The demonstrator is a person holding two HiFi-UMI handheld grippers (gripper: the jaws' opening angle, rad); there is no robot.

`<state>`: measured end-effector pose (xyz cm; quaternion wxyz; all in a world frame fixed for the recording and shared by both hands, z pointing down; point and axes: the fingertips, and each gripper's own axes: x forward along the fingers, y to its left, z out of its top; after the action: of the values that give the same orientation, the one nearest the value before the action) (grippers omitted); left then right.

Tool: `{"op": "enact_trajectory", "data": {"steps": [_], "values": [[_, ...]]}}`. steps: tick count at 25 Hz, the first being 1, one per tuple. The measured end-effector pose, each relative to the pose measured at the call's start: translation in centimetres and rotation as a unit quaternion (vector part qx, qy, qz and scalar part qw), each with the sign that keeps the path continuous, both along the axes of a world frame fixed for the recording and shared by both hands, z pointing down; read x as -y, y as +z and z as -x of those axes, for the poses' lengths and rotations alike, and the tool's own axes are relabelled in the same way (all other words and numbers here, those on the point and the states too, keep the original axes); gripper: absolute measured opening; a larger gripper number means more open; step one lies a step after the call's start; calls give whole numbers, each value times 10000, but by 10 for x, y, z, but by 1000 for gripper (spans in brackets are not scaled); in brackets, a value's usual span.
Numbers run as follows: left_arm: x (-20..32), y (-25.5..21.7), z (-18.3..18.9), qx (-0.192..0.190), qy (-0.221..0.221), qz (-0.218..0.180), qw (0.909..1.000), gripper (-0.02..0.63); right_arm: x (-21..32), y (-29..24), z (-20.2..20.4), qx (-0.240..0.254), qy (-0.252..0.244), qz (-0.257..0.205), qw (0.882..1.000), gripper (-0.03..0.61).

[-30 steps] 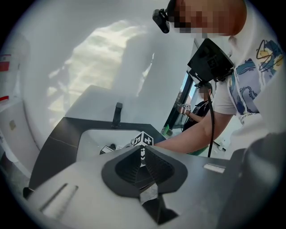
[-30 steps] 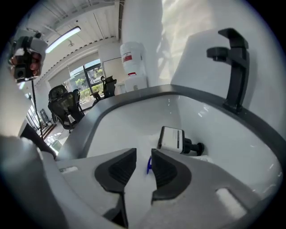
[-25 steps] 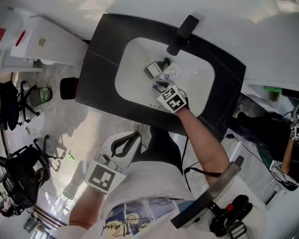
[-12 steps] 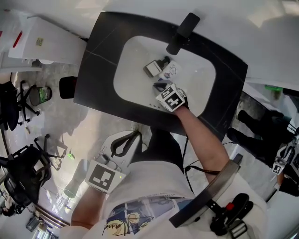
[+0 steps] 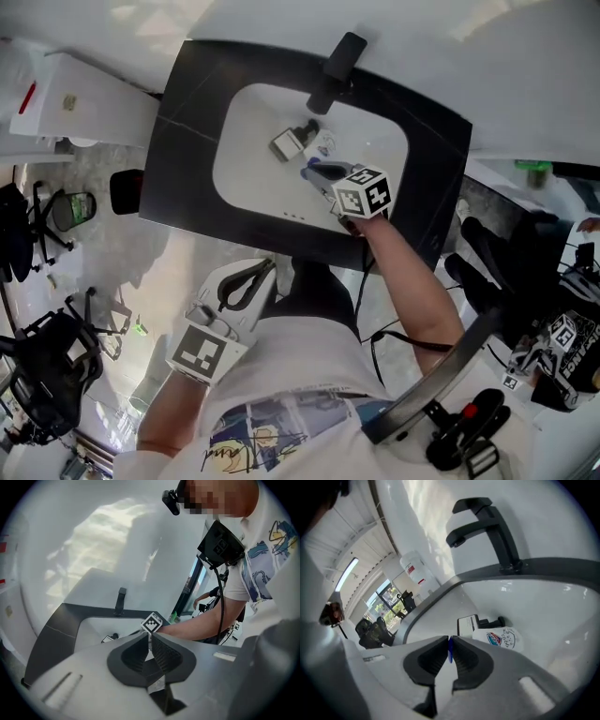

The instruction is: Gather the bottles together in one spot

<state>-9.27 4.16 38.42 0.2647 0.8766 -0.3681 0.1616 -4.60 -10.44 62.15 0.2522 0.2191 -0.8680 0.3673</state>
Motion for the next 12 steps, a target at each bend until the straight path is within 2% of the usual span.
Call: {"op": "enact_trajectory", "data": {"steps": [5,12], "values": [[6,-5,-9,26,97,-87,9999,23,11,-23,-14,819,448,607,9938,32],[14,-14,-21,34,132,-65,9999,23,7,-57,-30,1492,856,1087,9791,25]]}}
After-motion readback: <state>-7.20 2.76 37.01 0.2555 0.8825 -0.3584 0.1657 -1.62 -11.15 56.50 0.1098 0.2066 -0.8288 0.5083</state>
